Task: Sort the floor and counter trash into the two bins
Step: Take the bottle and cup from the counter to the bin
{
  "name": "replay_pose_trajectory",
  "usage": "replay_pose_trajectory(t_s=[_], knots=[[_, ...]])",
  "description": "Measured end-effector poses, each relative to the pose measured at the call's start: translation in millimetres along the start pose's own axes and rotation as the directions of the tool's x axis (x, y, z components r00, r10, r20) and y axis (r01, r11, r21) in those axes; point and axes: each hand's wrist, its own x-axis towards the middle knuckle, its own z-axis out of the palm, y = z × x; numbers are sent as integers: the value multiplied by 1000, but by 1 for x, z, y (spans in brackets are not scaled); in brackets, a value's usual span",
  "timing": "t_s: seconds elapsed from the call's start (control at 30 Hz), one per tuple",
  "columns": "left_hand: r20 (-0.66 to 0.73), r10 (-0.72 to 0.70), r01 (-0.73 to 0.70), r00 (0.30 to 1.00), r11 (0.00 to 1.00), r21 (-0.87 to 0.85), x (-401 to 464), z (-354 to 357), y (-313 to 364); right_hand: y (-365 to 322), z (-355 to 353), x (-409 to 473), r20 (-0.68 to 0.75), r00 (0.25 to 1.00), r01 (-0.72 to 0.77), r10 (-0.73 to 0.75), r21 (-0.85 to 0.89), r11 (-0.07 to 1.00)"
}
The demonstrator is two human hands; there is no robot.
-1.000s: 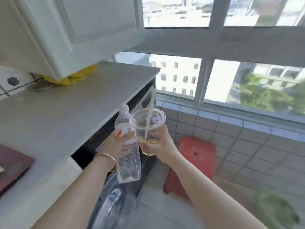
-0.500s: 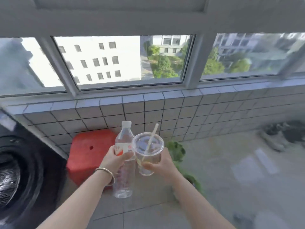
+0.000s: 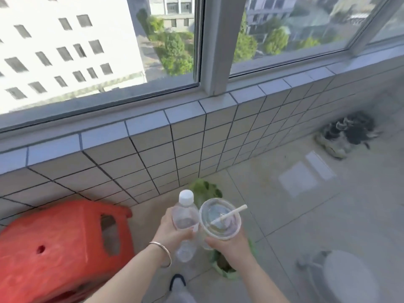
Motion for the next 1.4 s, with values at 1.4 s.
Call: replay_pose_trajectory(t_s=[1.4], knots=[[-165,-180,232,970,888,397,251,0,-80,126,79,259,13,949,-268,314,-488,831]])
